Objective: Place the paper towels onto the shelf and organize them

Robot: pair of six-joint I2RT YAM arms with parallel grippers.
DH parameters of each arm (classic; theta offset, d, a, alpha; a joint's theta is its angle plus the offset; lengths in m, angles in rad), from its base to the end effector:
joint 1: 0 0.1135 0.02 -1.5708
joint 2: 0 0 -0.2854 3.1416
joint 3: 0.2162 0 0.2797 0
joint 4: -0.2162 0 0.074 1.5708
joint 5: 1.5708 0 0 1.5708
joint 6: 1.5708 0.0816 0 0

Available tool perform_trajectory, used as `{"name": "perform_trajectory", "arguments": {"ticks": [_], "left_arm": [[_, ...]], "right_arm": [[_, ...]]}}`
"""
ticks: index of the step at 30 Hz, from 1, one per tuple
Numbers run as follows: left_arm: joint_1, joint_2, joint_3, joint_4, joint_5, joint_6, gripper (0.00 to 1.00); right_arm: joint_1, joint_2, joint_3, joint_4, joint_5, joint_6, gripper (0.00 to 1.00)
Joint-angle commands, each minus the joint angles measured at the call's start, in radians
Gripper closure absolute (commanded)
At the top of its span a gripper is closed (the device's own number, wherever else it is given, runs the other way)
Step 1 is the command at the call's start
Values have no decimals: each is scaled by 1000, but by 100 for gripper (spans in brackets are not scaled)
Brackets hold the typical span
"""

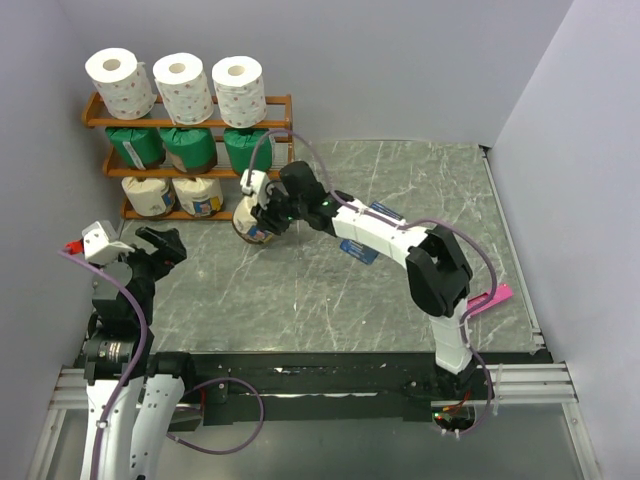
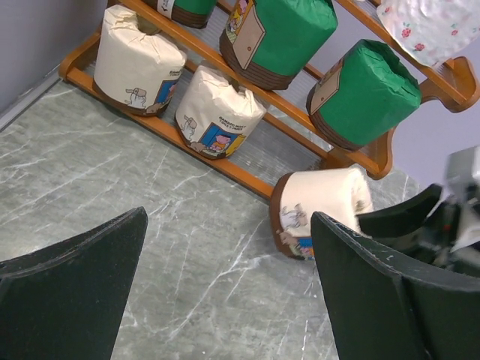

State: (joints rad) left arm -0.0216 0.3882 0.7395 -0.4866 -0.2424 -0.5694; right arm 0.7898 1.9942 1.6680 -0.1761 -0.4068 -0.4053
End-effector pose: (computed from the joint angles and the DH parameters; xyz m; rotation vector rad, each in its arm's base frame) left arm 0.1439 0.0165 0.3512 -0.6331 1.5859 -0.2339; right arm 0.3613 0.4104 0.2713 -1.3789 1.5755 0.6557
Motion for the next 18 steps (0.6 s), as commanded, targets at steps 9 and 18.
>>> {"name": "perform_trajectory", "arguments": {"ticks": [9, 18], "left_arm": [[0, -14, 37, 3, -34, -17, 4], [0, -15, 35, 5, -35, -20, 4]], "right_arm": [[51, 118, 170, -3, 121, -273, 54], [52, 213, 274, -22, 209, -349, 54]]}}
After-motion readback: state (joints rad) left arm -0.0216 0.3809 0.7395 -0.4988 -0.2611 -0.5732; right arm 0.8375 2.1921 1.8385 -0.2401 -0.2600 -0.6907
